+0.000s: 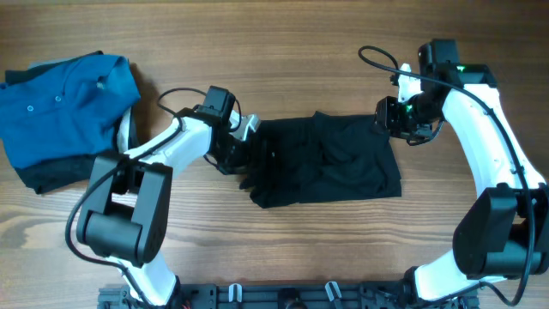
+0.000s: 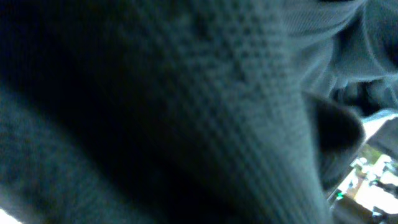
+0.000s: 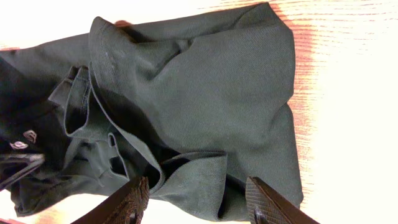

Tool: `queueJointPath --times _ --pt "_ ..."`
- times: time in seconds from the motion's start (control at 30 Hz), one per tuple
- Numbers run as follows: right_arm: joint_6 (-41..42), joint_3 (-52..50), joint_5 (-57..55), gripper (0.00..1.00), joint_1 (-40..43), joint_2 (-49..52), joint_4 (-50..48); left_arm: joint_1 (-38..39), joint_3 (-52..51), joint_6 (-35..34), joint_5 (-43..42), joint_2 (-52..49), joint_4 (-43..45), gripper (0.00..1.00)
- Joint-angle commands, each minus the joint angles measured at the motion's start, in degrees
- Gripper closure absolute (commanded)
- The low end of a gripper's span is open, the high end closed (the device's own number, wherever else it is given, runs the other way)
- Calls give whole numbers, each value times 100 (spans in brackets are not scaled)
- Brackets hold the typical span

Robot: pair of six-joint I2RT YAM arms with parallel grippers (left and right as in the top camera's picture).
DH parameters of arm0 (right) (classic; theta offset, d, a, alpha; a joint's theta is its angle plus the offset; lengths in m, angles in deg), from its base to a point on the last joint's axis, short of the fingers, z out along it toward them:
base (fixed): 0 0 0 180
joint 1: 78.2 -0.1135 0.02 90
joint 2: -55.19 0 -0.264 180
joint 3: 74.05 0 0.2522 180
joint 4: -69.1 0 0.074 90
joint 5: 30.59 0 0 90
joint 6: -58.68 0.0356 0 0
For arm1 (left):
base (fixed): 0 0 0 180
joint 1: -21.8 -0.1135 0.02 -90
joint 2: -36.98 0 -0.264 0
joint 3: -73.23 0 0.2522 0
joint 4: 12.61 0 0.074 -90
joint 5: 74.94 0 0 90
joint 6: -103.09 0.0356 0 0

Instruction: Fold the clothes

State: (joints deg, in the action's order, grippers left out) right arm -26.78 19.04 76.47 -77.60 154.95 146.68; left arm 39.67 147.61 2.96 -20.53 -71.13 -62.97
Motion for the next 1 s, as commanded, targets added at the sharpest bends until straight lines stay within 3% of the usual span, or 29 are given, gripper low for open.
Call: queueJointPath --times 0.0,0.03,0.1,0.17,0.27,0.33,0.47,0.57,0.6,0.7,0.77,0.83,0.97 --pt "55 44 -37 46 -2 74 -15 -105 -153 46 350 -245 -116 83" --pt "55 44 -37 47 -2 74 -15 -240 24 31 352 -238 -404 91" --pt "55 44 -35 48 -2 74 -9 -601 754 33 378 -160 -1329 96" --pt "55 44 -35 49 -2 74 -7 -931 2092 96 608 -105 -2433 96" --pt "-4 44 -39 49 -2 74 -11 -935 3759 96 675 -105 -3018 96" --pt "-2 44 -37 49 -2 74 -9 -660 3989 94 758 -105 -2966 96" --pt "-9 44 -39 49 -2 74 -13 -50 3974 98 2448 -514 -3119 95" --pt "-15 44 -39 49 -2 74 -37 264 3974 142 2903 -1032 -3071 81" --pt "-28 44 -39 49 -2 74 -39 446 3974 140 2892 -1193 -3141 68" --pt "-33 44 -39 49 -2 74 -39 905 3987 142 2643 -1228 -3379 53" --pt "-98 44 -39 48 -2 74 -42 1130 4011 363 2649 -1176 -3681 35" --pt "-153 44 -39 48 -2 74 -39 1176 4183 398 2673 -1099 -4041 32" --pt "-153 44 -39 48 -2 74 -31 844 4592 367 3235 -883 -4172 42"
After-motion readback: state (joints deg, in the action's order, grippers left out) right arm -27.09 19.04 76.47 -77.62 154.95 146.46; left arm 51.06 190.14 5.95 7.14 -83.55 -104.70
